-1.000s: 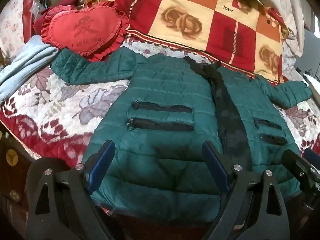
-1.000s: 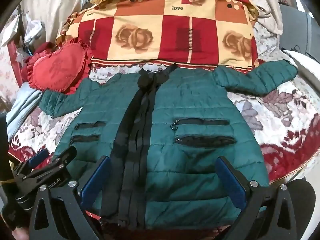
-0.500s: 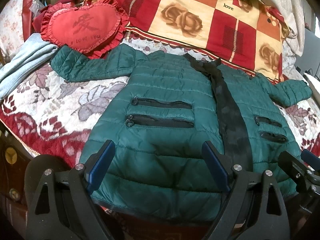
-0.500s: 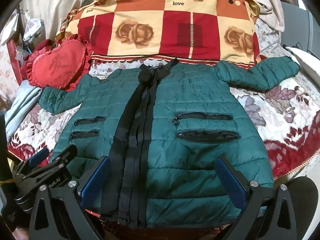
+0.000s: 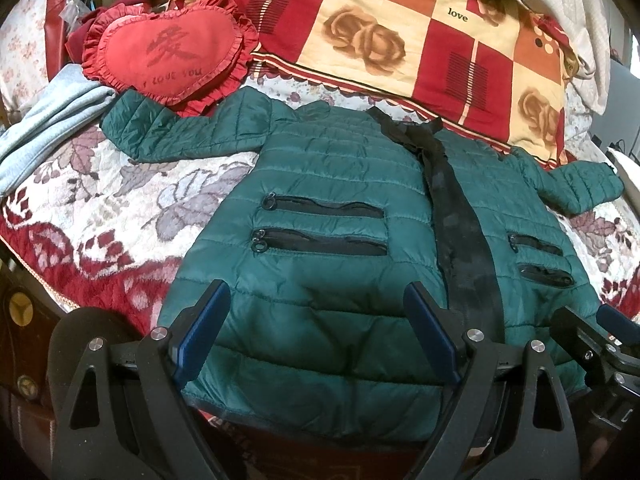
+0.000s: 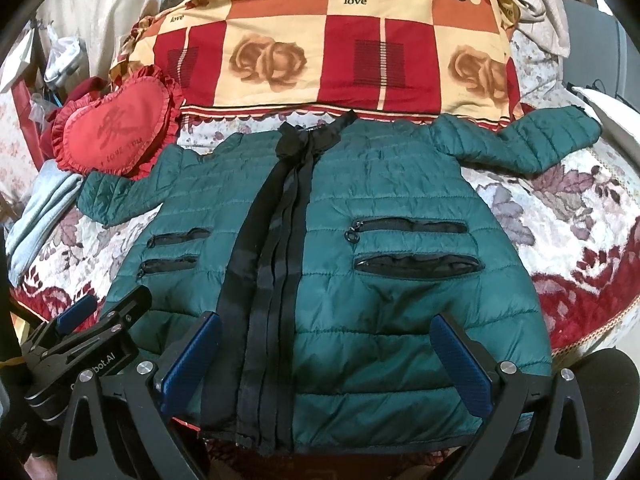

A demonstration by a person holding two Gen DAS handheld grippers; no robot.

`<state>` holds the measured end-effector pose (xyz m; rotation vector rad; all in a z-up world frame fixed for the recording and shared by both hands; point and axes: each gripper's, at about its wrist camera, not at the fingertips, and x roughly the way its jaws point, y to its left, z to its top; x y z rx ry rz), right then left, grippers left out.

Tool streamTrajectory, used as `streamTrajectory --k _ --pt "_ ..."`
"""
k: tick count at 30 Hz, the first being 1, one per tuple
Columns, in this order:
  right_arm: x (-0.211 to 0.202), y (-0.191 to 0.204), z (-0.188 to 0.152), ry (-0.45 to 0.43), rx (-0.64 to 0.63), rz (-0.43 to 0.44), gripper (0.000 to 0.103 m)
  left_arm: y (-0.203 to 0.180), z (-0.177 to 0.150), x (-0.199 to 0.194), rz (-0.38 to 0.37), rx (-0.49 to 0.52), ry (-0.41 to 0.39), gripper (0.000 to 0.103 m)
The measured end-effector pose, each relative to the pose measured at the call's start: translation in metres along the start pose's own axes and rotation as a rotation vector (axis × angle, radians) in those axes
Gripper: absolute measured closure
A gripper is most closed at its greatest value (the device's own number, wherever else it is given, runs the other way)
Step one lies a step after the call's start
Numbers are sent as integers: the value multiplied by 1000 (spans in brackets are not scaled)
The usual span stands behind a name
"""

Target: Fold large clothes

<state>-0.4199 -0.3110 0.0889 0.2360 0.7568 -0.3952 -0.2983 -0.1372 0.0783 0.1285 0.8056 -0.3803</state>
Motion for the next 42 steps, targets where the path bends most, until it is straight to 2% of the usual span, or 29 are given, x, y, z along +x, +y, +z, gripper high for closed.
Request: streamTrajectory --k 9,11,42 --pt "0 -1 0 -1 8 9 0 1 0 0 -1 4 4 15" --pt "0 -2 -1 -36 41 52 0 2 -1 0 -1 2 4 14" --pt "6 1 -4 -37 36 58 0 2 0 0 0 1 4 15"
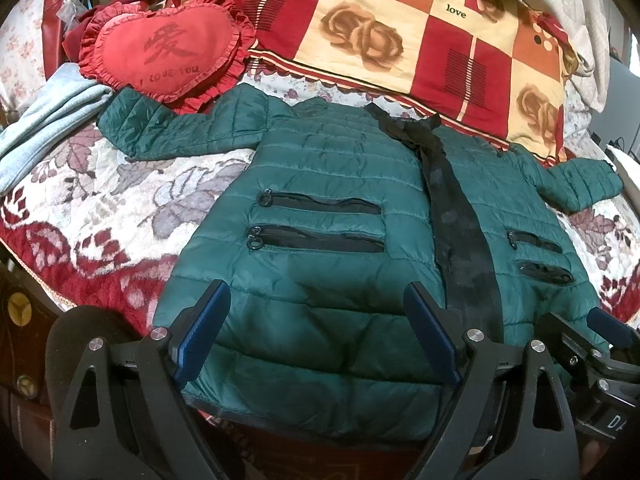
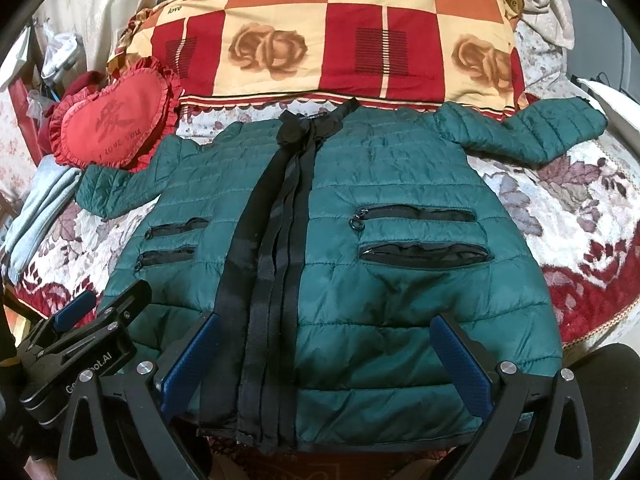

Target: Fold large clothes

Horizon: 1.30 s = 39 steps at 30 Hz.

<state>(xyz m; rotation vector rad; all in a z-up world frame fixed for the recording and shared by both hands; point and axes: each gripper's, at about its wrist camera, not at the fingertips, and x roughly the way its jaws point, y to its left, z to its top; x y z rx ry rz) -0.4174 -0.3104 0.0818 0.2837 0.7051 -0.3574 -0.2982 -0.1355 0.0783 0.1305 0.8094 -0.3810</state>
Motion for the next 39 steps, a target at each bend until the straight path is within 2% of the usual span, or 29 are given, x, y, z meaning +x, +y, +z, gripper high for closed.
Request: streamTrajectory --k 13,20,26,39 --pt "5 2 3 -9 -1 10 0 -2 1 -1 -1 7 -2 14" --pt "9 -2 15 -52 25 27 0 -8 9 3 -3 7 -5 14" --pt "7 -4 42 -111 7 16 0 -7 33 13 -15 6 6 14" --pt "27 6 114 -90 -12 34 0 8 95 38 20 -10 1 14"
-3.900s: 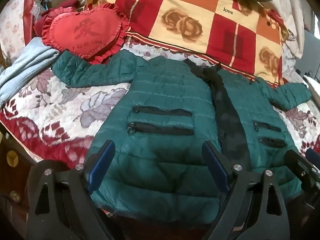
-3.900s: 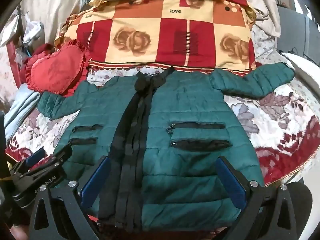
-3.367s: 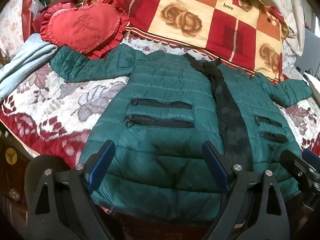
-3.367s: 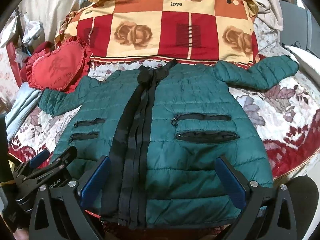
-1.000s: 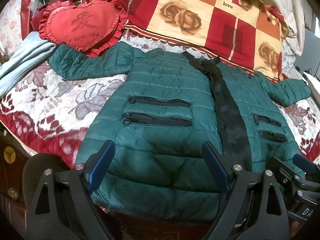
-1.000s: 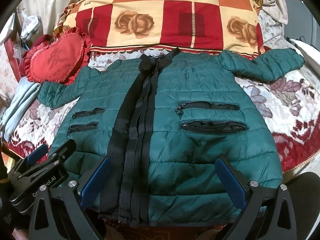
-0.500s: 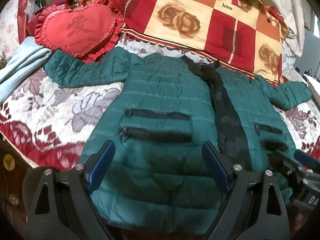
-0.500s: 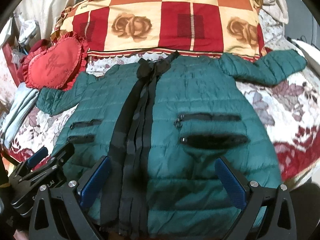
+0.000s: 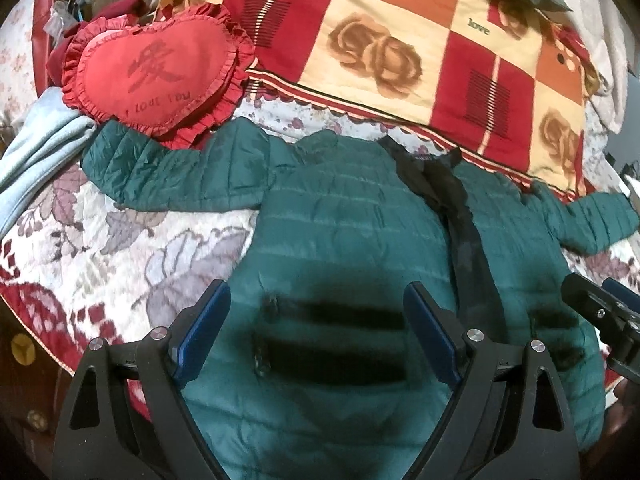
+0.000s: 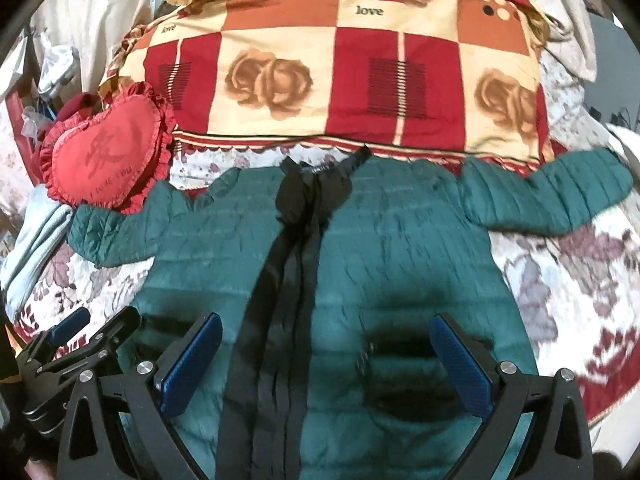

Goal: Fold large clothes
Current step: 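Move the left tool to the jacket sleeve cuff near the heart pillow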

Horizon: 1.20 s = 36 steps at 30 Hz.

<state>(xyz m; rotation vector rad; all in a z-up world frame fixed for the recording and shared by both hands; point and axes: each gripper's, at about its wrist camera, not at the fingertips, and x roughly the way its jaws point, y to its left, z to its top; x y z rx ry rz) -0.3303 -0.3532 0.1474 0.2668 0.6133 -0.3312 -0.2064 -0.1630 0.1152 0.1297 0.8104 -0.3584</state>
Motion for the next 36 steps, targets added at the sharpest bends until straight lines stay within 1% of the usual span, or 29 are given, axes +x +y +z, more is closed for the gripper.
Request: streamTrajectory --k 4,8,11,14,20,25,31,36 --pt "10 1 21 -8 -10 -13 0 1 14 7 22 12 -11 14" --pt "26 -1 35 5 1 -3 0 10 29 23 18 -25 19 14" --pt "39 -3 40 15 6 15 0 15 36 32 40 -32 26 14" --pt "52 -3 41 29 7 21 0 20 41 41 73 -33 28 14" --pt "76 -3 38 61 7 29 0 26 47 54 103 -45 26 15" --pt "86 -4 36 62 -12 -1 0 21 51 63 100 -46 27 14" --pt "93 -11 33 79 3 -3 0 12 57 70 105 -17 17 14" --pt "98 -14 29 103 12 9 0 23 65 77 137 -9 5 14"
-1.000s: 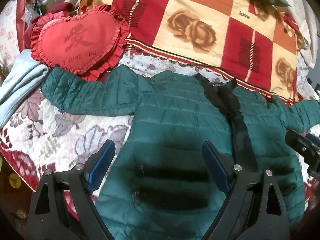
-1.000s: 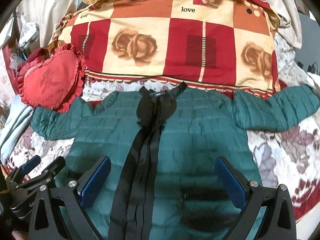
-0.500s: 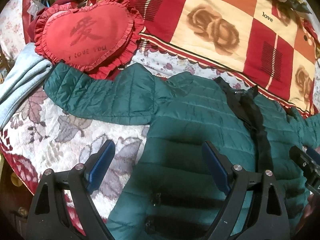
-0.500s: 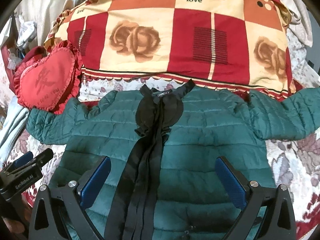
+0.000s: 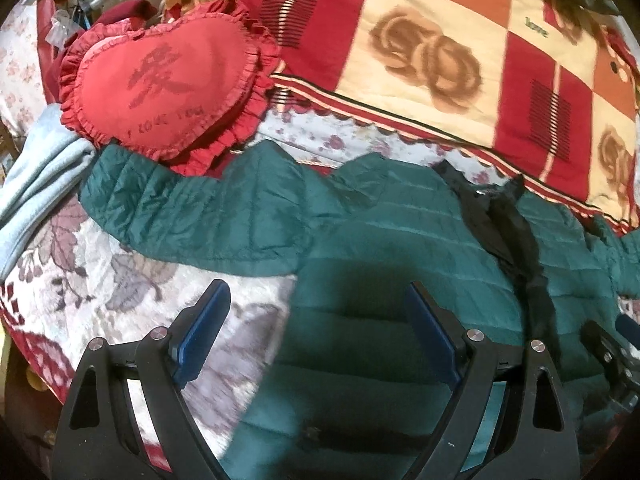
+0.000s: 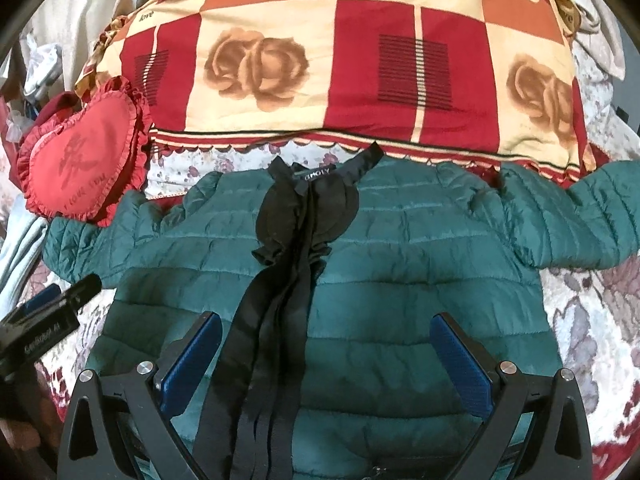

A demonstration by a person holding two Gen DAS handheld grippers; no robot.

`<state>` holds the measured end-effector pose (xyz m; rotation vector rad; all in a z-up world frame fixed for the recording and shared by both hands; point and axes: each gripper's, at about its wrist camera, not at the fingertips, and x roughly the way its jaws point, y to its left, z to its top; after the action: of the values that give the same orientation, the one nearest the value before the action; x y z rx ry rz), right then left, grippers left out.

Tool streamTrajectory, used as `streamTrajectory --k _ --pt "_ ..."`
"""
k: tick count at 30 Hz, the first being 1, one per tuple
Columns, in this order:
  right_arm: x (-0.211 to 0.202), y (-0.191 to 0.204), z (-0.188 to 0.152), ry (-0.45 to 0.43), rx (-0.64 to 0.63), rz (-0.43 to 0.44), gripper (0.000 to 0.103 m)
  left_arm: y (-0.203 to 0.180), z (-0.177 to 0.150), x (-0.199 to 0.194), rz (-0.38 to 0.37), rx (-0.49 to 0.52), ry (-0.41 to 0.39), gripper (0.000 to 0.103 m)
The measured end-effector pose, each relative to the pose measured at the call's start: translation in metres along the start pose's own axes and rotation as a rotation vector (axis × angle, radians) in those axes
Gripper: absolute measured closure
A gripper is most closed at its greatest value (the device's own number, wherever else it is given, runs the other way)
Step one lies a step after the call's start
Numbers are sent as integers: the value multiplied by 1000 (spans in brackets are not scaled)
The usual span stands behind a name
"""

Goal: Fold large clothes
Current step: 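Move the left tool to the jacket sleeve cuff near the heart pillow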

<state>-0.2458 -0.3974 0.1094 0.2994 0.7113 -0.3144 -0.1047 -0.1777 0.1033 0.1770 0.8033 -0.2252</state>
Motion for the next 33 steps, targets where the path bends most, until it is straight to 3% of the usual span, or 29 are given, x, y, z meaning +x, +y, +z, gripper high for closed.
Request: streamTrajectory --k 17,28,33 --pt "14 8 -8 48 -13 26 0 148 36 61 306 -186 15 14" --pt "25 15 -13 106 -10 55 0 251 45 108 342 -382 60 14" --pt "31 18 -16 136 -13 70 0 284 45 116 380 -466 15 15"
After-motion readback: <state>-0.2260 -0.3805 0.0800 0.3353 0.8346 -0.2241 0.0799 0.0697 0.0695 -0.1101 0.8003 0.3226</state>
